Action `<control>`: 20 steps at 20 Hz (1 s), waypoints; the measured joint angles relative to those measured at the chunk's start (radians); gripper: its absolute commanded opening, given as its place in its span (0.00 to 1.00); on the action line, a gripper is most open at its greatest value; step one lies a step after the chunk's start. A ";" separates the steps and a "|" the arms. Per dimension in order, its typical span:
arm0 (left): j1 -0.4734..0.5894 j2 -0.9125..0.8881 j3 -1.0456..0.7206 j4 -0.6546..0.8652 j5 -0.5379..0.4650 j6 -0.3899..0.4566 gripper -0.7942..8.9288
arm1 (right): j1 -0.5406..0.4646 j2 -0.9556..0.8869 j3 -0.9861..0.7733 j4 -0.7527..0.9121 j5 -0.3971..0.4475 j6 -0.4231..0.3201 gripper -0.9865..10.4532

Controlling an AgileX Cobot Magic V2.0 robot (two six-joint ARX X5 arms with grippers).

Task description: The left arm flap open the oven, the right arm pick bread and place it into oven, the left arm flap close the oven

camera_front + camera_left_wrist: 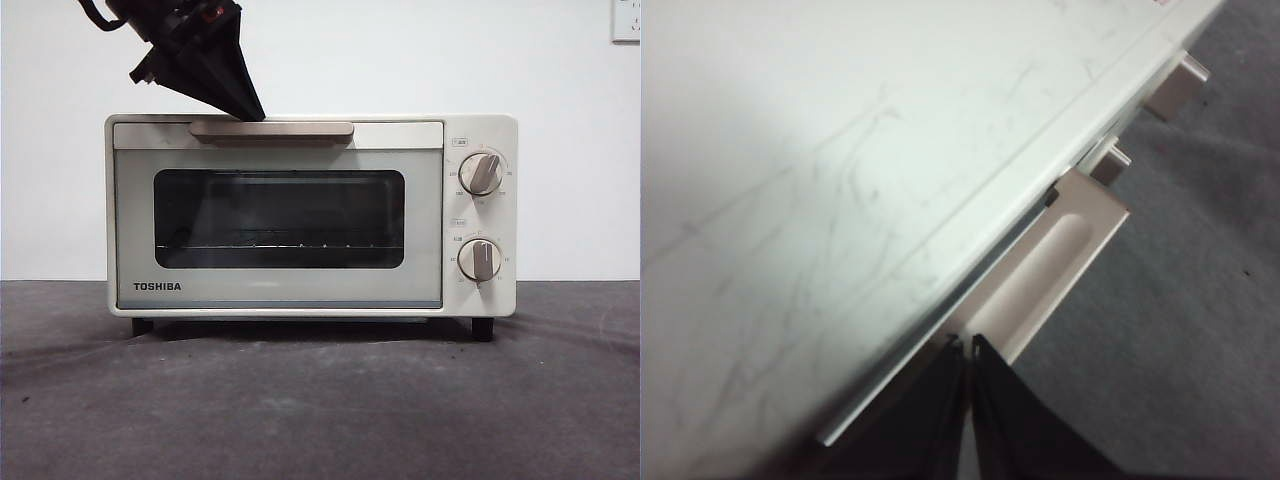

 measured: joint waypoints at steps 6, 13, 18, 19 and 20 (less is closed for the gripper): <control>-0.064 -0.014 0.010 -0.136 -0.062 0.010 0.10 | 0.000 0.000 0.000 0.000 0.000 0.000 0.10; -0.100 -0.060 -0.059 -0.136 -0.069 -0.018 0.10 | 0.000 0.000 0.000 0.000 0.000 0.000 0.10; -0.133 -0.193 -0.297 0.057 -0.078 -0.116 0.10 | 0.000 0.000 0.000 0.000 0.000 0.000 0.10; -0.144 -0.214 -0.336 0.083 -0.091 -0.132 0.10 | 0.000 0.000 0.000 0.000 0.000 0.000 0.10; -0.156 -0.237 -0.377 0.103 -0.108 -0.144 0.10 | 0.000 0.000 0.000 0.000 0.000 0.000 0.10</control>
